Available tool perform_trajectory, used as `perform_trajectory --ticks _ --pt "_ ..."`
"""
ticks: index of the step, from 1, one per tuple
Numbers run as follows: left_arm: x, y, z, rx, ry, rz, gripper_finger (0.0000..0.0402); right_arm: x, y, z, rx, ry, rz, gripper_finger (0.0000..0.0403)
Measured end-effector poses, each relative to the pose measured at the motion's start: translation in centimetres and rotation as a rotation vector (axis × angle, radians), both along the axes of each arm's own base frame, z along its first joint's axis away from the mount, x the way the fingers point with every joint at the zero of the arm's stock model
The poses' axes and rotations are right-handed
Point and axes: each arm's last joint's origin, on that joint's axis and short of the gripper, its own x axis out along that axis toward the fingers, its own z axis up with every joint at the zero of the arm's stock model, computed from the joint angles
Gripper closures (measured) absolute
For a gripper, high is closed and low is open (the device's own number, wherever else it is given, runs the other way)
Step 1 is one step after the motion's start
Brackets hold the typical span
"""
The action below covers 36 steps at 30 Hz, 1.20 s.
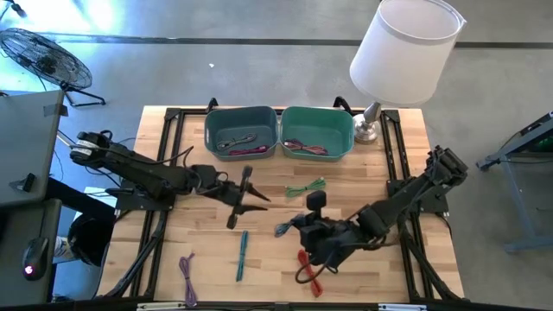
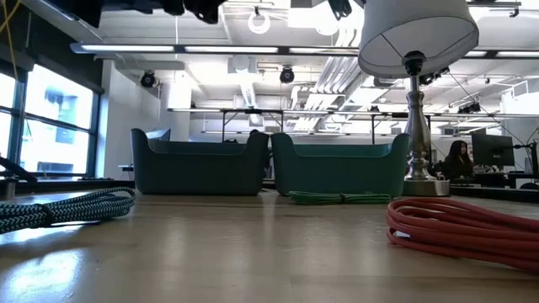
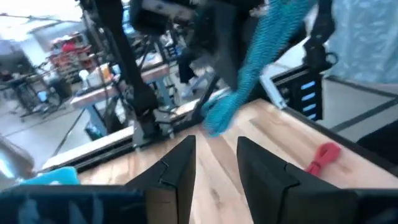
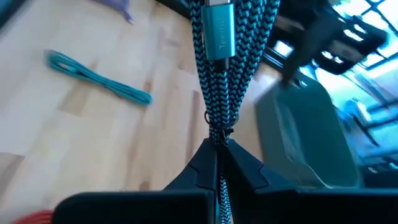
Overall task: Pick & Place USB Port
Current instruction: Put the right blue patterned USB cable into the blue bin
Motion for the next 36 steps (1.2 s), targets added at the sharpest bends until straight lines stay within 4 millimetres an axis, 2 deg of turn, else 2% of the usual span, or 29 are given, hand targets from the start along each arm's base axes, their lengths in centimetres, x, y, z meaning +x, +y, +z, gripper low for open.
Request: perform_trajectory --ticks 4,10,14,28,31,34,36 --pt "0.2 0.1 1.0 -0.001 -0.032 0.057 0.0253 0.3 -0.1 0.1 -0.016 0.006 0.036 0.0400" --pt "0.4 0.0 1.5 0.016 -0.044 0.075 0.0178 0.5 -0.4 0.2 -0.073 0.004 0.056 0.0400" --pt "0.4 0.0 1.4 0.010 -0.040 0.047 0.0155 1.3 -1.3 0.5 -0.099 -0.005 0.074 0.0400" --pt "0.3 -0.2 1.5 -0.010 -0.043 -0.025 0.0154 5.2 -7.4 1.1 -0.025 -0.045 0.123 0.0400" --pt "0.3 -0.2 1.5 -0.008 -0.044 -0.006 0.0157 6.1 -8.7 0.6 -0.001 -0.033 0.130 0.0400" --pt "0.3 -0.2 1.4 -0.006 -0.044 -0.001 0.0189 6.8 -9.6 -0.2 0.004 -0.005 0.130 0.0400" --pt "0.3 -0.2 1.4 0.014 -0.045 -0.006 0.0240 7.0 -10.0 -0.5 -0.008 0.003 0.133 0.0395"
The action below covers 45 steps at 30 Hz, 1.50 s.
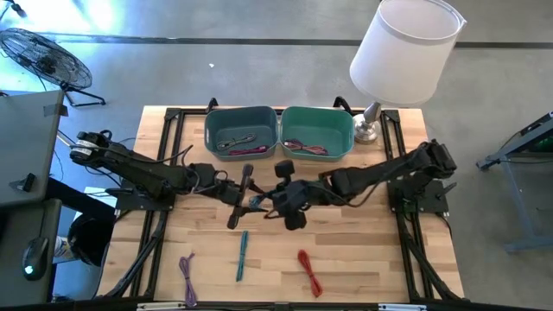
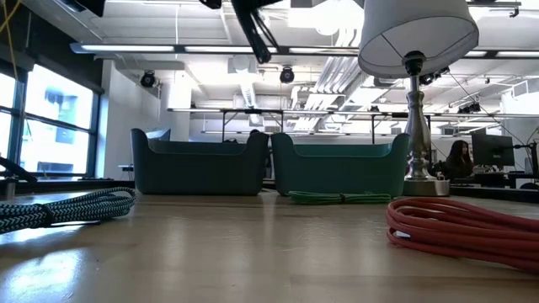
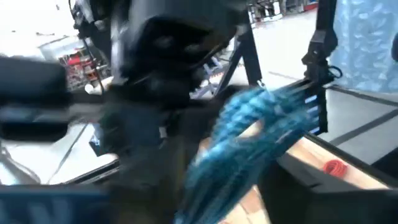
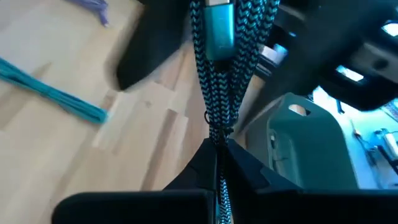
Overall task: Pick & Place USB Port
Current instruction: Put the right blue patterned USB cable into the blue bin
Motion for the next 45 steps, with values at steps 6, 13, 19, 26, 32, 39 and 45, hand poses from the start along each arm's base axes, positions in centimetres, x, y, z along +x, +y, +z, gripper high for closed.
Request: perform_trajectory --ticks 6,13,19,26,32,39,45 --pt "0.0 0.0 -0.3 0.118 0.007 0.009 0.0379 0.0 0.3 -0.1 0.023 0.012 0.052 0.0343" --pt "-0.2 1.6 -0.3 0.211 0.040 0.185 0.0386 -1.0 2.0 -0.8 0.018 0.093 0.053 0.0306" --pt "-1.5 5.9 -0.6 0.327 0.222 0.531 0.0386 -2.4 3.1 -1.6 -0.047 0.180 -0.055 0.0301" --pt "-2.8 11.9 -1.8 0.235 0.395 0.692 0.0386 -2.9 2.8 -1.9 -0.063 0.199 -0.153 0.0301" --pt "-4.3 15.0 -3.1 0.133 0.547 0.733 0.0383 -3.0 2.5 -2.0 -0.052 0.214 -0.173 0.0300" --pt "-4.7 15.8 -3.2 0.083 0.559 0.786 0.0265 -2.9 2.6 -2.0 -0.049 0.211 -0.171 0.0300" --pt "-4.8 15.6 -3.5 0.077 0.593 0.758 0.0158 -3.1 2.5 -2.1 -0.040 0.222 -0.188 0.0300"
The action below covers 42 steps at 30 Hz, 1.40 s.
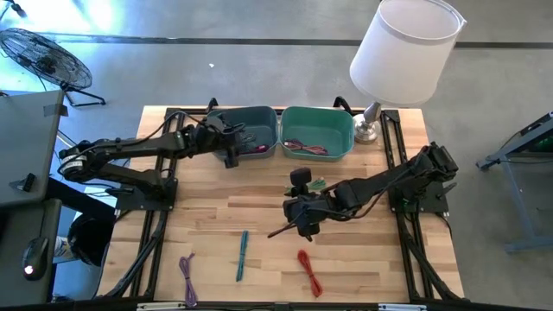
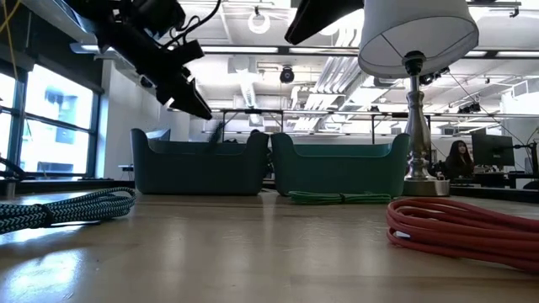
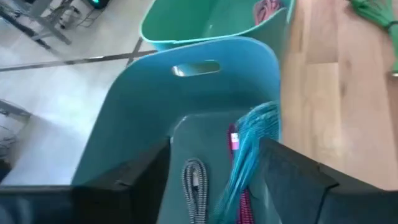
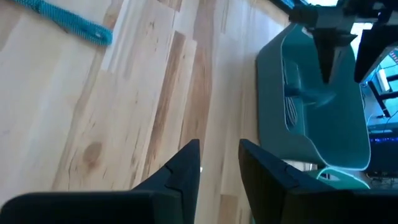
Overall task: Pick & Place USB Port
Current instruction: Put the right blue patterned USB cable into the blue bin, then put the green USB cable into the green bin
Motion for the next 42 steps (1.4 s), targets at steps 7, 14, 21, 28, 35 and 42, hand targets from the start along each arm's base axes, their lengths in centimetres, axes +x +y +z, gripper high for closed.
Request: perform_trajectory --ticks 7,14,21,28,35,42 --pt "0.4 -0.8 0.2 -0.165 -0.093 -0.250 0.0126 -1.9 -1.5 -1.3 0.027 0.250 -0.072 0.0300" --pt "1.5 -2.5 2.3 -0.306 -0.348 -0.707 0.0132 -2.2 -4.4 -1.8 0.217 0.417 -0.100 0.0300" --pt "2.5 -6.3 4.1 -0.245 -0.487 -1.000 0.0134 -1.2 -6.8 -3.2 0.291 0.468 -0.044 0.0300" --pt "2.8 -9.5 4.3 -0.230 -0.496 -1.112 0.0134 -1.5 -8.2 -8.5 0.313 0.448 0.005 0.0293" --pt "2.8 -11.8 4.3 -0.216 -0.490 -1.158 0.0134 -1.7 -9.2 -10.1 0.233 0.404 -0.042 0.0236" --pt "2.7 -13.8 3.6 -0.157 -0.418 -1.116 0.0134 -1.7 -9.8 -10.2 0.236 0.415 -0.018 0.0186"
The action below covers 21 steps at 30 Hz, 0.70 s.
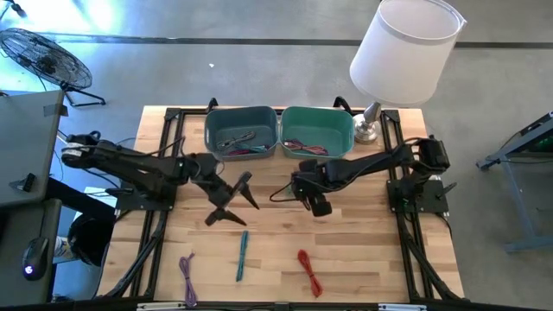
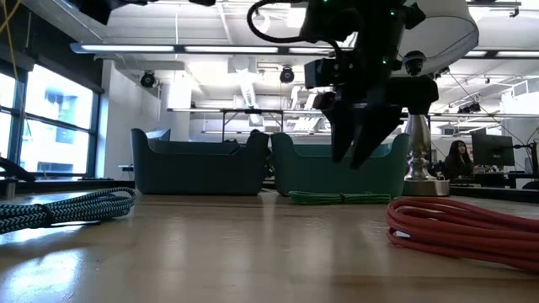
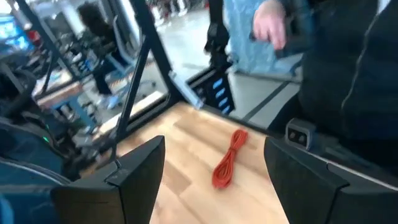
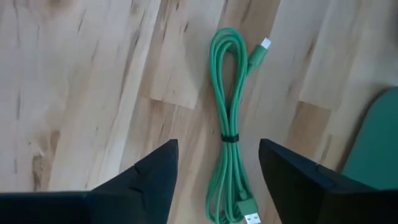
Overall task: Pick & Place USB Port
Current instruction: Put the green USB cable into the green bin
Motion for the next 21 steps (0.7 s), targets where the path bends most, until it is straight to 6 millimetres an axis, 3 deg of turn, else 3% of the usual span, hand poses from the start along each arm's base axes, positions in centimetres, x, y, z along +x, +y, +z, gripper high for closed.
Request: perform_trajectory --ticks 5,12,21 --pt "-0.1 -1.0 -0.4 0.039 0.024 0.072 0.0134 -0.3 -0.8 -0.6 0.001 0.019 -0.012 0.0183" --pt "-0.3 -2.0 -0.4 0.054 0.025 0.078 0.0134 -1.8 -2.6 -3.3 0.029 0.045 -0.047 0.0182" --pt "-0.3 -2.0 -0.6 0.060 0.040 0.095 0.0134 -3.4 -3.9 -6.0 0.096 0.000 -0.076 0.0183"
